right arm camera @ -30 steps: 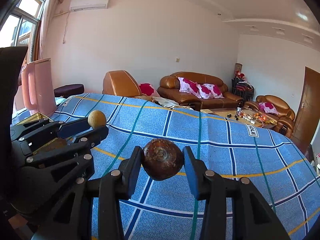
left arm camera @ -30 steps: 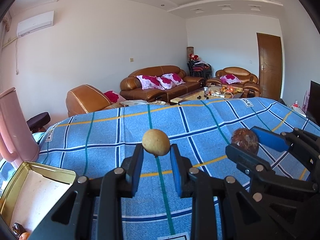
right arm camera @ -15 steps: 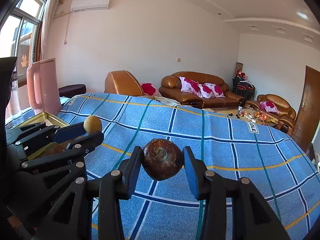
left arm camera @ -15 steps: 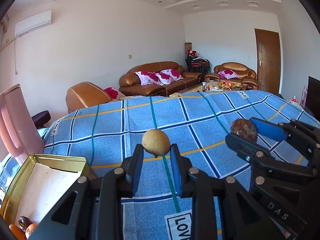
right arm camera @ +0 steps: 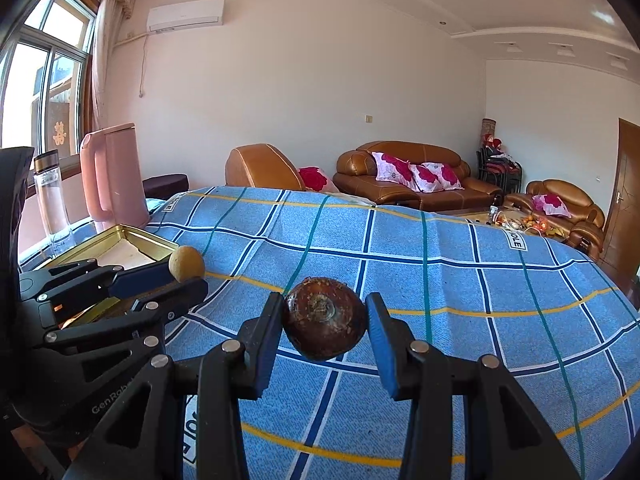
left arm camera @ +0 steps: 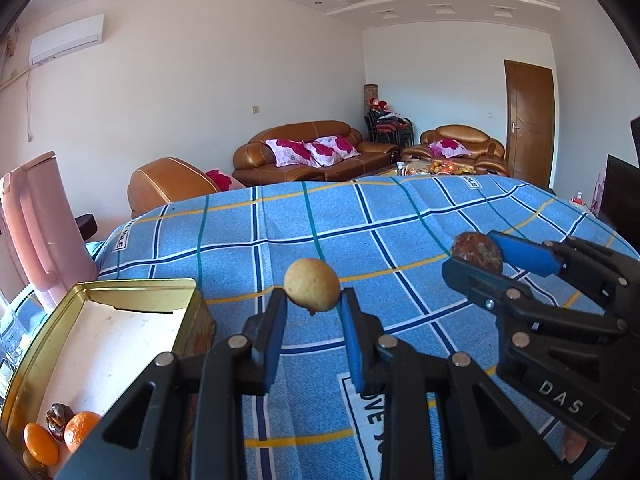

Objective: Organize fruits
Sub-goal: 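Lift both held fruits and carry them toward the gold tin tray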

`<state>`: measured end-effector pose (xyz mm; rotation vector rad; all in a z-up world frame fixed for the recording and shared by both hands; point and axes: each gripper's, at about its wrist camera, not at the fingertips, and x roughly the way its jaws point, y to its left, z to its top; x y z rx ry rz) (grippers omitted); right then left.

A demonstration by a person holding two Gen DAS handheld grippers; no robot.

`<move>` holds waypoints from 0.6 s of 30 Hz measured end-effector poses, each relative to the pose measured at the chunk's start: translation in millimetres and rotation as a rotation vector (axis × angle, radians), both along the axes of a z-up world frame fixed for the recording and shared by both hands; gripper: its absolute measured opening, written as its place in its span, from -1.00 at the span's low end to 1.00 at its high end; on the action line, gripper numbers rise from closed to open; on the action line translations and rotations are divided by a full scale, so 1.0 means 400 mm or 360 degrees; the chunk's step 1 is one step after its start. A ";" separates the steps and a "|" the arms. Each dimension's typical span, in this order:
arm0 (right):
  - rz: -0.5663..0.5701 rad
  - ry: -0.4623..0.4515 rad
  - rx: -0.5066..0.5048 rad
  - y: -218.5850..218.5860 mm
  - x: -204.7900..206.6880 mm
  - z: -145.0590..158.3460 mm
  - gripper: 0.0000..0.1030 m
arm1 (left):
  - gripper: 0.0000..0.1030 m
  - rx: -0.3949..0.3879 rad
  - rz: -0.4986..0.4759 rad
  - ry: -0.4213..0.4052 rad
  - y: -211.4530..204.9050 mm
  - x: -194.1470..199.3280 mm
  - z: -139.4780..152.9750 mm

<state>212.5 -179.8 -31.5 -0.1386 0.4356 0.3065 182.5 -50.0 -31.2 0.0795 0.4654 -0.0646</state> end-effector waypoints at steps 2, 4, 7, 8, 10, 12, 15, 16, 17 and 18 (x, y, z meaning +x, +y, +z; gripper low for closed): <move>0.0018 -0.0004 0.0000 0.009 -0.009 0.000 -0.15 | -0.44 -0.0005 -0.0001 -0.0015 0.006 -0.016 0.002; 0.0033 -0.0009 0.0002 0.018 -0.019 -0.001 -0.15 | -0.44 -0.0011 0.0002 -0.0037 0.011 -0.029 0.007; 0.0047 -0.0011 0.0014 0.029 -0.035 0.000 -0.15 | -0.44 -0.0021 0.0005 -0.0063 0.023 -0.051 0.011; 0.0053 -0.0012 0.0019 0.032 -0.040 0.000 -0.15 | -0.44 -0.0018 0.0010 -0.0076 0.027 -0.059 0.013; 0.0065 -0.0010 0.0027 0.039 -0.047 0.001 -0.15 | -0.44 -0.0014 0.0014 -0.0088 0.033 -0.071 0.013; 0.0077 -0.0004 0.0029 0.047 -0.053 0.000 -0.15 | -0.44 -0.0015 0.0021 -0.0100 0.042 -0.082 0.014; 0.0088 -0.0016 0.0021 0.062 -0.067 0.000 -0.15 | -0.44 -0.0025 0.0038 -0.0110 0.058 -0.094 0.014; 0.0092 -0.0022 0.0021 0.066 -0.073 0.001 -0.15 | -0.44 -0.0028 0.0045 -0.0114 0.063 -0.098 0.015; 0.0097 -0.0026 0.0022 0.070 -0.079 0.001 -0.15 | -0.44 -0.0028 0.0050 -0.0119 0.068 -0.103 0.016; 0.0103 -0.0028 0.0023 0.073 -0.084 0.001 -0.15 | -0.44 -0.0028 0.0052 -0.0122 0.071 -0.107 0.016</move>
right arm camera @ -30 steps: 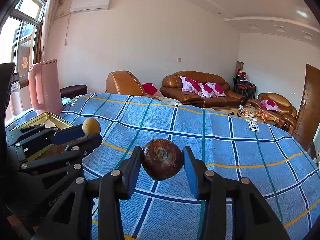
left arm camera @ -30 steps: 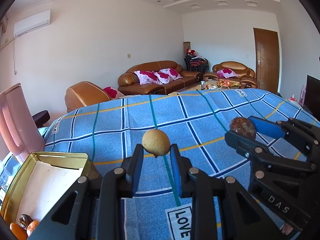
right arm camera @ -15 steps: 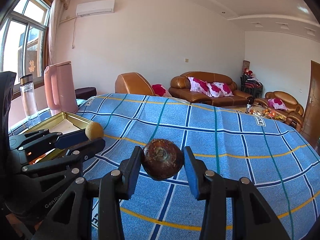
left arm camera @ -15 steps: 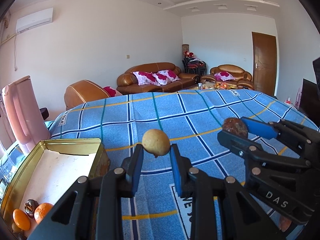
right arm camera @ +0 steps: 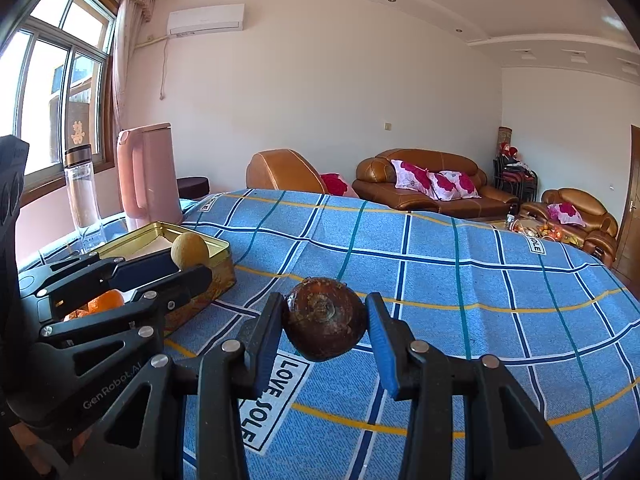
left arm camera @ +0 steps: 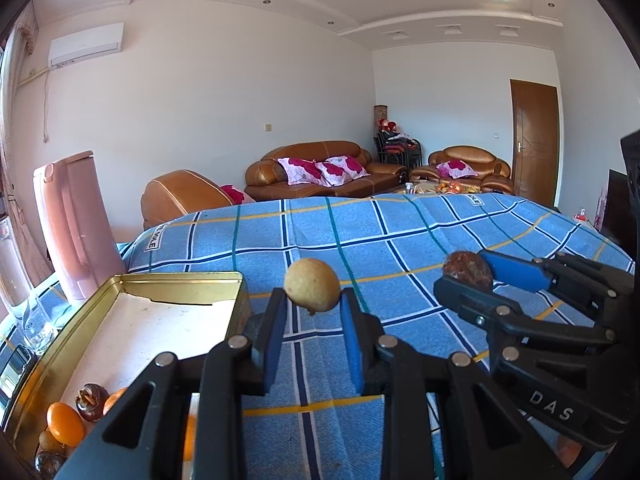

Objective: Organize fruits
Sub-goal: 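Lift both held fruits and carry them toward the gold tin tray, then bring both held fruits over the tray and lower them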

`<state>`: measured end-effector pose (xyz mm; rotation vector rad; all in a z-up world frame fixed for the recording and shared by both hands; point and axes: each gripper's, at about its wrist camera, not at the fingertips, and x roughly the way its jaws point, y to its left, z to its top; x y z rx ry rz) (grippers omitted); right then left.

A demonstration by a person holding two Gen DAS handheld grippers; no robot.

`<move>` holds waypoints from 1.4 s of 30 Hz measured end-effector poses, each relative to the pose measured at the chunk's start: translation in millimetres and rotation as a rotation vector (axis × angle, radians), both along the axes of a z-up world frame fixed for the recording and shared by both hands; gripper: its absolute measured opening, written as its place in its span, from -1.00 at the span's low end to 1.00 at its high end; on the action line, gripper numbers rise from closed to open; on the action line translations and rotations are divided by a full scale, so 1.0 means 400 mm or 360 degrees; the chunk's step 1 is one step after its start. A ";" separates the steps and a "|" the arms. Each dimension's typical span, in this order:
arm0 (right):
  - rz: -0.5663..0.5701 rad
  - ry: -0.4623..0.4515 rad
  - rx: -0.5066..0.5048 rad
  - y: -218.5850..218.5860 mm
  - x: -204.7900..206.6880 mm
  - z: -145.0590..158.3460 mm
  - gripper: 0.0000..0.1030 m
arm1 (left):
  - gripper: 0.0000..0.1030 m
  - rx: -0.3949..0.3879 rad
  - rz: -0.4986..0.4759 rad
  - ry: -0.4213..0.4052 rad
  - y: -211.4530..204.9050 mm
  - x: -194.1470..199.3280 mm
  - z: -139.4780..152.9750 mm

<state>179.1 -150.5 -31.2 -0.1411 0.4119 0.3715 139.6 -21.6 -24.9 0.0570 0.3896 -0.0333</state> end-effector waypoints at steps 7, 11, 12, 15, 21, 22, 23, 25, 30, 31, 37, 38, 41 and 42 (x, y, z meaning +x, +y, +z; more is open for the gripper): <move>0.0049 0.0000 0.0009 0.027 -0.015 0.000 -0.15 | -0.44 -0.0021 0.0024 -0.0026 0.039 -0.036 0.009; 0.0090 -0.0004 0.0008 0.053 -0.025 0.005 -0.15 | -0.44 -0.0041 0.0047 -0.0037 0.069 -0.056 0.019; 0.0101 -0.0007 0.0007 0.059 -0.028 0.007 -0.15 | -0.44 -0.0042 0.0052 -0.0043 0.074 -0.061 0.022; 0.0136 -0.0019 0.0000 0.082 -0.038 0.016 -0.15 | -0.44 -0.0062 0.0062 -0.0051 0.095 -0.079 0.031; 0.0217 -0.0034 0.0008 0.133 -0.053 0.032 -0.15 | -0.44 -0.0052 0.0099 -0.0046 0.132 -0.105 0.030; 0.0230 -0.0038 0.0007 0.144 -0.056 0.034 -0.15 | -0.44 -0.0051 0.0114 -0.0040 0.140 -0.108 0.029; 0.0243 -0.0042 0.0005 0.155 -0.059 0.036 -0.15 | -0.44 -0.0054 0.0122 -0.0034 0.148 -0.111 0.029; 0.0272 -0.0051 0.0001 0.176 -0.065 0.040 -0.15 | -0.44 -0.0048 0.0145 -0.0033 0.164 -0.120 0.030; 0.0337 -0.0057 -0.0015 0.226 -0.076 0.043 -0.15 | -0.44 -0.0038 0.0219 -0.0038 0.208 -0.140 0.031; 0.0349 -0.0057 -0.0019 0.232 -0.079 0.042 -0.15 | -0.44 -0.0038 0.0233 -0.0036 0.217 -0.143 0.031; 0.0411 -0.0055 -0.0036 0.281 -0.087 0.042 -0.15 | -0.44 -0.0035 0.0293 -0.0026 0.259 -0.160 0.020; 0.0421 -0.0056 -0.0038 0.289 -0.089 0.041 -0.15 | -0.44 -0.0039 0.0302 -0.0020 0.266 -0.161 0.017; 0.0448 -0.0052 -0.0042 0.305 -0.093 0.040 -0.15 | -0.44 -0.0043 0.0332 -0.0011 0.287 -0.164 0.015; 0.0458 -0.0049 -0.0043 0.313 -0.094 0.039 -0.15 | -0.44 -0.0048 0.0342 -0.0010 0.294 -0.166 0.014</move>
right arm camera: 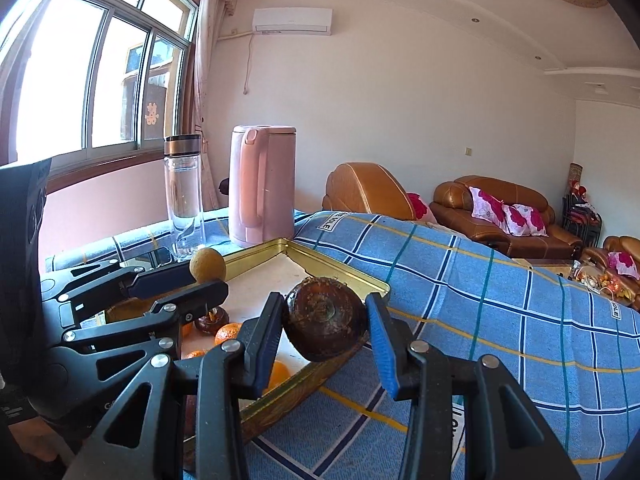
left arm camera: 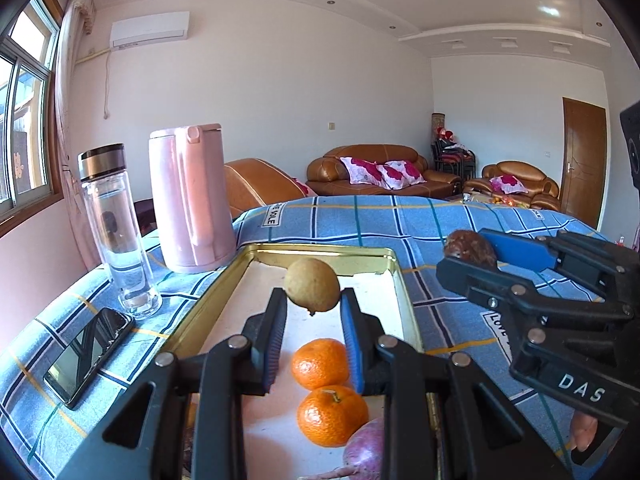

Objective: Organize fruits
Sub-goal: 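Bring both held fruits over the tray and lower them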

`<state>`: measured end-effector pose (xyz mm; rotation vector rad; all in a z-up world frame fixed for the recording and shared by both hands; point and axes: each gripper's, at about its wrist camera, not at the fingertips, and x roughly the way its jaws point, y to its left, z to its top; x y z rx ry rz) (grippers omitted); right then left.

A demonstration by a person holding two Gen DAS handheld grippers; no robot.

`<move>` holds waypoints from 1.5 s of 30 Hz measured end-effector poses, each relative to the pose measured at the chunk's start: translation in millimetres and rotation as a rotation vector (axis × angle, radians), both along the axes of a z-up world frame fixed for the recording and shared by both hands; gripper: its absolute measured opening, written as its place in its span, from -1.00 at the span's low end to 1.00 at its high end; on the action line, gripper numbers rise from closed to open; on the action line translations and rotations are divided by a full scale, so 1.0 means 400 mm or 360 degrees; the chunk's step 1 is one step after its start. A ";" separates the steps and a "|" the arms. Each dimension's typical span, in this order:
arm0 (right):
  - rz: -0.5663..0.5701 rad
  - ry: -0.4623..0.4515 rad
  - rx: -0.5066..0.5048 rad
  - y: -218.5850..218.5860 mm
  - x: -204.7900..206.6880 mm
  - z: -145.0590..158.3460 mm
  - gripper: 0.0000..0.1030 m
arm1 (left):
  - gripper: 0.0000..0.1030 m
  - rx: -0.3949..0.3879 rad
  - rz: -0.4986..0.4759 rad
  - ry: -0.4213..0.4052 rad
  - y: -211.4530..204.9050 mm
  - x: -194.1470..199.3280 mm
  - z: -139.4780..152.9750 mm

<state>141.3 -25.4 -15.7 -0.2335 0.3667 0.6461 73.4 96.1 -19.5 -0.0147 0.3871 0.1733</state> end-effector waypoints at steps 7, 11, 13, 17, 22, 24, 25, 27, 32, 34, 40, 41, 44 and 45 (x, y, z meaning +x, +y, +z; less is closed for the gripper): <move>0.0066 0.0006 -0.0023 0.049 -0.012 -0.007 -0.15 | -0.45 -0.0008 0.0080 0.0009 0.056 -0.011 -0.007; 0.0096 0.0010 -0.0040 0.071 -0.019 -0.012 -0.15 | -0.45 -0.0016 0.0118 0.0012 0.085 -0.020 -0.011; 0.0110 0.0012 -0.0046 0.082 -0.023 -0.013 -0.15 | -0.45 -0.0014 0.0136 0.0013 0.096 -0.023 -0.012; 0.0134 0.0013 -0.0060 0.103 -0.029 -0.018 -0.15 | -0.45 -0.0013 0.0157 0.0024 0.112 -0.027 -0.018; 0.0163 0.0018 -0.0077 0.128 -0.038 -0.023 -0.15 | -0.45 -0.0017 0.0183 0.0052 0.134 -0.032 -0.031; 0.0177 0.0017 -0.0087 0.140 -0.041 -0.025 -0.15 | -0.45 -0.0027 0.0191 0.0058 0.145 -0.033 -0.034; 0.0185 0.0019 -0.0092 0.146 -0.042 -0.026 -0.15 | -0.45 -0.0027 0.0197 0.0058 0.148 -0.034 -0.034; 0.0198 0.0023 -0.0102 0.156 -0.044 -0.030 -0.15 | -0.45 -0.0028 0.0206 0.0062 0.157 -0.034 -0.034; 0.0232 0.0036 -0.0121 0.180 -0.052 -0.037 -0.15 | -0.45 -0.0028 0.0233 0.0086 0.177 -0.035 -0.043; 0.0246 0.0036 -0.0131 0.189 -0.057 -0.041 -0.15 | -0.45 -0.0039 0.0240 0.0096 0.188 -0.035 -0.048; 0.0273 0.0050 -0.0155 0.212 -0.066 -0.052 -0.15 | -0.45 -0.0043 0.0258 0.0119 0.213 -0.041 -0.058; 0.0277 0.0054 -0.0156 0.215 -0.067 -0.053 -0.15 | -0.45 -0.0045 0.0259 0.0121 0.215 -0.042 -0.059; 0.0289 0.0055 -0.0166 0.225 -0.071 -0.057 -0.15 | -0.45 -0.0048 0.0261 0.0130 0.223 -0.043 -0.064; 0.0294 0.0060 -0.0170 0.228 -0.072 -0.058 -0.15 | -0.45 -0.0051 0.0262 0.0133 0.226 -0.043 -0.066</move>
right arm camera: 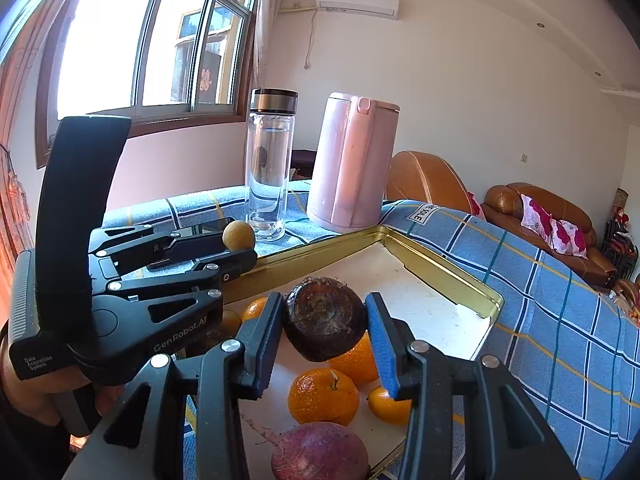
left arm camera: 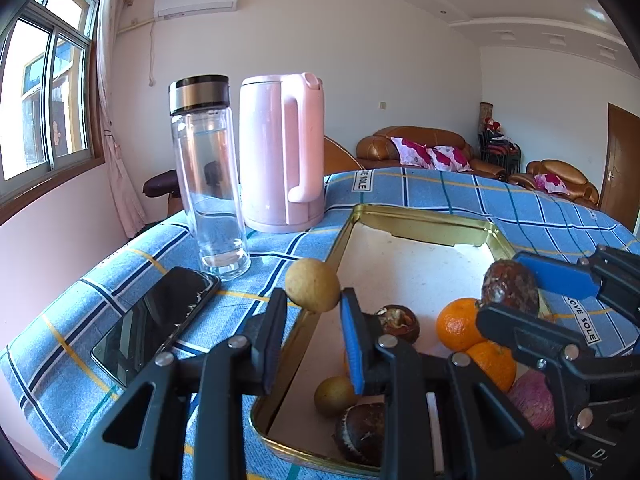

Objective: Organize fruits
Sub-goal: 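Bring both held fruits over the tray and lower them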

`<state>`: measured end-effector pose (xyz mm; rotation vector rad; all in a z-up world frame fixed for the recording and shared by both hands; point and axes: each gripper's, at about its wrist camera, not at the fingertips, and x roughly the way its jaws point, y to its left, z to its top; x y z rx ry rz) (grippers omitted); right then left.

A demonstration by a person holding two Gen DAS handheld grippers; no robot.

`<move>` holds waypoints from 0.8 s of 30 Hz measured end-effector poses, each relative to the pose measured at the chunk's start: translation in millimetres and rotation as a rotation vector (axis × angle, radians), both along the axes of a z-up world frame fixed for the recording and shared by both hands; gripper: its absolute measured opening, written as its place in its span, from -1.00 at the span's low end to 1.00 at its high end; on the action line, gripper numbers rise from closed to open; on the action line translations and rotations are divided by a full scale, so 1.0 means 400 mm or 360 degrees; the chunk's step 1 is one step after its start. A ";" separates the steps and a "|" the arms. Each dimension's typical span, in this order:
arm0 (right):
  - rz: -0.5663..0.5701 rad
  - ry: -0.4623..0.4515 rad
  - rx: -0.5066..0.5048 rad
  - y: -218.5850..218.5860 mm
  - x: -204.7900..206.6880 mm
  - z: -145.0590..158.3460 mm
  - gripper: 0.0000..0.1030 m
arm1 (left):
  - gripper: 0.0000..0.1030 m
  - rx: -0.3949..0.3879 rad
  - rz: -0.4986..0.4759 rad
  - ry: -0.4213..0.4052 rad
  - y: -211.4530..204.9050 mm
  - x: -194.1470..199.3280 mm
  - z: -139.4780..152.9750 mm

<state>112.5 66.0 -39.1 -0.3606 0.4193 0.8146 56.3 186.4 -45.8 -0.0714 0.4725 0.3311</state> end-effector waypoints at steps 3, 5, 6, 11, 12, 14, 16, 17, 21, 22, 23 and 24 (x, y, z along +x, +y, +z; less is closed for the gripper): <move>0.0009 0.0006 -0.0018 0.010 0.001 -0.007 -0.15 | -0.45 -0.0008 0.0001 0.0011 0.007 0.001 -0.005; 0.0012 0.0017 -0.0027 0.013 0.002 -0.012 -0.15 | -0.45 -0.0009 -0.0002 0.0018 0.008 0.002 -0.008; 0.0013 0.0021 -0.0031 0.015 0.003 -0.014 -0.15 | -0.45 -0.0009 -0.0004 0.0022 0.008 0.002 -0.009; 0.0039 0.0044 -0.0064 0.027 0.000 -0.025 -0.15 | -0.45 -0.0009 -0.0012 0.0045 0.009 0.004 -0.020; 0.0045 0.0043 -0.0076 0.030 -0.002 -0.028 -0.15 | -0.45 -0.0009 -0.0010 0.0050 0.011 0.005 -0.022; 0.0060 0.0054 -0.0094 0.035 -0.004 -0.032 -0.15 | -0.45 -0.0011 -0.0010 0.0057 0.012 0.007 -0.025; 0.0067 0.0067 -0.0118 0.041 -0.003 -0.039 -0.15 | -0.45 -0.0008 -0.0014 0.0066 0.012 0.008 -0.027; 0.0068 0.0074 -0.0130 0.044 -0.001 -0.042 -0.15 | -0.44 -0.0006 -0.0015 0.0071 0.012 0.009 -0.029; 0.0075 0.0110 -0.0169 0.048 0.006 -0.056 -0.15 | -0.44 -0.0001 -0.0022 0.0088 0.011 0.013 -0.034; 0.0080 0.0120 -0.0181 0.049 0.008 -0.059 -0.15 | -0.44 0.0004 -0.0022 0.0092 0.010 0.014 -0.034; 0.0084 0.0131 -0.0195 0.052 0.009 -0.063 -0.15 | -0.44 0.0008 -0.0021 0.0095 0.009 0.014 -0.034; 0.0086 0.0126 -0.0196 0.051 0.008 -0.064 -0.15 | -0.43 0.0013 -0.0021 0.0099 0.008 0.014 -0.034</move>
